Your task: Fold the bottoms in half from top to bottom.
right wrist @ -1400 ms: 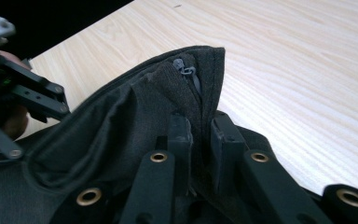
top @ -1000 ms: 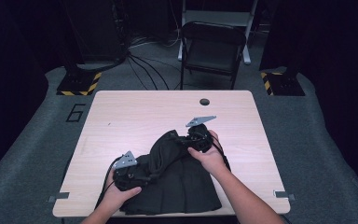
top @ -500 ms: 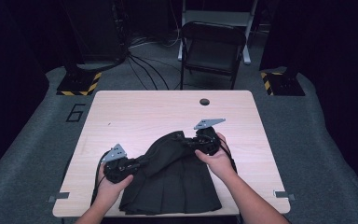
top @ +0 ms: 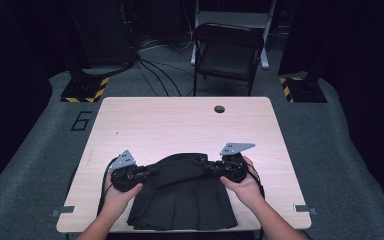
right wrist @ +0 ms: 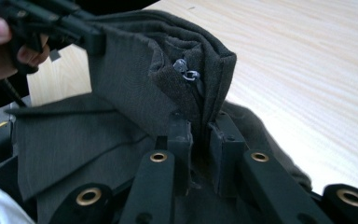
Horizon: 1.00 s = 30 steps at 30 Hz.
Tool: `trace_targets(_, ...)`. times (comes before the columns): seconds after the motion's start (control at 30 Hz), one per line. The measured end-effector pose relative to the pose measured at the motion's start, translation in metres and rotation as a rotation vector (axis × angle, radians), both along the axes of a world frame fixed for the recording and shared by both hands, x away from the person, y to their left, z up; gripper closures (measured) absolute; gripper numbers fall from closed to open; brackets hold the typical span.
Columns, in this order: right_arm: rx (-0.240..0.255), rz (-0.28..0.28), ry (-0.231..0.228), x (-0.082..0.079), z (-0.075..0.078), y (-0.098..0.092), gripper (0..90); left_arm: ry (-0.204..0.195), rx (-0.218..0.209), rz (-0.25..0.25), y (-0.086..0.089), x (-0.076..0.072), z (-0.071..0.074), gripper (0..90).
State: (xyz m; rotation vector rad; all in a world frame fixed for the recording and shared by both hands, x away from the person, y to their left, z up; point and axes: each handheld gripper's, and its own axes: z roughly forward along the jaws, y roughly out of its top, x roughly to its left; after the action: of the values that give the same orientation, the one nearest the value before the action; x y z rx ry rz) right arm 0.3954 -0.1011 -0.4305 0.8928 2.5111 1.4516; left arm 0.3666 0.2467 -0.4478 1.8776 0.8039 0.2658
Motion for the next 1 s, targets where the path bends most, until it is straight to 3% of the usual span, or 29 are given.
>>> trace_targets(0.17,0.000,0.007,-0.005,-0.006,-0.006,-0.004,77.0,0.010,0.004,-0.020,-0.002,0.000,0.000,80.4)
trace_targets(0.37,-0.007,0.034,-0.022,-0.007,-0.003,0.001,64.1,0.009,-0.013,-0.037,-0.001,0.001,0.000,80.4)
trace_targets(0.67,-0.012,0.023,-0.019,-0.002,0.007,0.006,55.2,0.011,-0.018,-0.058,-0.002,-0.001,0.001,80.4)
trace_targets(1.0,-0.033,0.028,-0.056,0.003,0.022,0.021,50.6,0.017,-0.018,-0.078,-0.004,-0.002,0.001,80.3)
